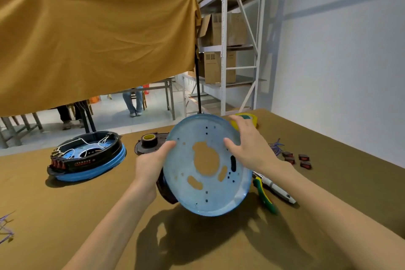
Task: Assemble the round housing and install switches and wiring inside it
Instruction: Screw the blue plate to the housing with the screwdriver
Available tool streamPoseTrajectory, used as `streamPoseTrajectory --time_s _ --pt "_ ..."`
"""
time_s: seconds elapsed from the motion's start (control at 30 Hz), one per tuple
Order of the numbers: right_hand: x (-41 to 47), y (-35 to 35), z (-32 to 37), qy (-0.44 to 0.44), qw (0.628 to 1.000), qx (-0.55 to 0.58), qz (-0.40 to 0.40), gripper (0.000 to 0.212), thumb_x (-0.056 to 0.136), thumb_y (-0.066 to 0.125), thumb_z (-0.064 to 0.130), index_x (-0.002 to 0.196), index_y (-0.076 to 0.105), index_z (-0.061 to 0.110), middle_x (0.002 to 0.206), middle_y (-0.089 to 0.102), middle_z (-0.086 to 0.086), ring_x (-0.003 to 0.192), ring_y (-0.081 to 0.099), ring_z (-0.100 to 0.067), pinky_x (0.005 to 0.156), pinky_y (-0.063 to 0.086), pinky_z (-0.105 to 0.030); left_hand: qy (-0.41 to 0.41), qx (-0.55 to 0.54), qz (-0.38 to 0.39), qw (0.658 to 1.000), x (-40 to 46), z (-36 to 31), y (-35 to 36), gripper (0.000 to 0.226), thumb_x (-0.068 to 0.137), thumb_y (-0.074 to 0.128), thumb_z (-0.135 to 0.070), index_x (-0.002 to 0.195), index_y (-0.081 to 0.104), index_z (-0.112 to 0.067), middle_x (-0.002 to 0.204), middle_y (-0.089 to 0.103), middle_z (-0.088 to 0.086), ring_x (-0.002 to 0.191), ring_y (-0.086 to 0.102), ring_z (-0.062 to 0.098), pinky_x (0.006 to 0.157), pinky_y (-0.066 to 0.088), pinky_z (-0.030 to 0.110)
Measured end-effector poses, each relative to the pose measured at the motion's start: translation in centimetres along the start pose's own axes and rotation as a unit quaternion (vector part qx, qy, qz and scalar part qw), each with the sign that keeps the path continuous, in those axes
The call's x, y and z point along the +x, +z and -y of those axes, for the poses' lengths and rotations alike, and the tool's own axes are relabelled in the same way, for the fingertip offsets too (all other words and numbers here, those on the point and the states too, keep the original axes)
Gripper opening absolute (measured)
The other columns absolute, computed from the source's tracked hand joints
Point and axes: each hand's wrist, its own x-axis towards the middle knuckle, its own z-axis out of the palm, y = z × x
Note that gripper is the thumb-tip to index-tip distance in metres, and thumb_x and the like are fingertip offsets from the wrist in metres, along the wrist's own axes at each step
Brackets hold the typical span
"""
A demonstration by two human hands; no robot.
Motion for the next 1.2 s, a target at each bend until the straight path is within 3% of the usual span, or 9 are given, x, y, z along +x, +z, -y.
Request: streamPoseTrajectory --time_s 0.13,0.27,0.47,0.63,0.77,0.9,1.0,1.1,1.2 --pt "-0.9 1.3 -2.7 0.035 0.995 -0.093 0.02 0.034 0.104 0.053 0.023 0.138 0.054 0.022 0.113 0.07 -0.004 0.1 0.066 -0.027 0.074 0.054 -0.041 -0.146 -0.012 0.051 0.988 -0.3 1.9 -1.2 0.048 0.077 0.08 -0.052 0.105 0.073 -0.013 0.084 0.08 0.01 0.075 0.075 0.029 0.077 0.06 0.041" --pt "-1.5 2.3 -3.8 0.049 0.992 -0.11 0.031 0.032 0.101 0.054 0.015 0.131 0.062 0.023 0.109 0.074 -0.002 0.092 0.067 -0.026 0.068 0.055 -0.041 -0.218 -0.034 0.071 0.973 0.2 4.0 -1.7 0.052 0.075 0.084 -0.05 0.105 0.073 -0.009 0.082 0.079 0.015 0.064 0.077 0.03 0.057 0.063 0.038" --pt "-2.1 4.5 -6.1 0.123 0.988 -0.081 0.048 0.032 0.1 0.054 0.013 0.127 0.067 0.022 0.11 0.073 -0.003 0.081 0.063 -0.022 0.059 0.044 -0.03 -0.304 -0.092 0.13 0.939 0.3 5.9 -3.3 0.075 0.071 0.089 -0.031 0.132 0.062 0.005 0.124 0.07 0.026 0.114 0.069 0.041 0.101 0.053 0.051" --pt "-2.8 4.2 -6.8 0.17 0.985 0.0 0.0 0.018 0.101 0.056 0.023 0.104 0.073 0.024 0.096 0.072 0.009 0.09 0.067 -0.017 0.074 0.055 -0.038 -0.301 -0.11 0.089 0.943 0.5 6.5 -2.7 0.074 0.064 0.09 -0.034 0.124 0.065 0.002 0.113 0.074 0.025 0.098 0.072 0.041 0.085 0.058 0.053" --pt "-3.1 1.6 -8.4 0.209 0.972 -0.057 -0.086 0.028 0.101 0.05 0.028 0.08 0.069 0.024 0.08 0.069 0.007 0.078 0.066 -0.024 0.06 0.046 -0.033 -0.284 -0.069 0.126 0.948 0.6 6.4 -2.8 0.073 0.065 0.087 -0.041 0.121 0.064 0.001 0.111 0.075 0.025 0.089 0.076 0.039 0.079 0.061 0.049" --pt "-3.6 -1.9 -11.7 0.291 0.924 -0.244 0.044 0.018 0.095 0.056 0.015 0.109 0.068 0.014 0.117 0.061 -0.012 0.097 0.064 -0.034 0.075 0.049 -0.036 -0.286 -0.06 0.161 0.943 0.6 6.5 -3.0 0.071 0.069 0.082 -0.044 0.122 0.063 -0.001 0.115 0.074 0.026 0.09 0.077 0.039 0.074 0.065 0.047" --pt "-4.5 -2.7 -13.2 0.339 0.897 -0.262 0.111 0.004 0.092 0.056 0.009 0.088 0.056 0.01 0.096 0.061 -0.007 0.078 0.061 -0.024 0.059 0.042 -0.029 -0.28 -0.052 0.165 0.944 0.5 6.8 -2.9 0.074 0.068 0.082 -0.047 0.122 0.061 0.0 0.113 0.074 0.026 0.088 0.077 0.039 0.078 0.065 0.048" --pt "-4.6 -2.3 -13.8 0.34 0.897 -0.264 0.096 0.026 0.092 0.054 -0.001 0.074 0.044 0.015 0.076 0.051 -0.004 0.064 0.052 -0.021 0.051 0.038 -0.03 -0.279 -0.056 0.159 0.946 0.4 6.8 -2.7 0.071 0.07 0.081 -0.046 0.12 0.06 -0.001 0.109 0.075 0.026 0.083 0.077 0.039 0.067 0.066 0.048" --pt "-4.6 -2.1 -13.7 0.328 0.901 -0.27 0.088 0.027 0.093 0.052 -0.006 0.077 0.043 0.014 0.075 0.048 -0.005 0.061 0.046 -0.017 0.051 0.037 -0.031 -0.277 -0.051 0.161 0.946 0.3 7.0 -2.8 0.073 0.07 0.08 -0.048 0.122 0.062 -0.001 0.11 0.075 0.027 0.082 0.077 0.04 0.064 0.065 0.048"
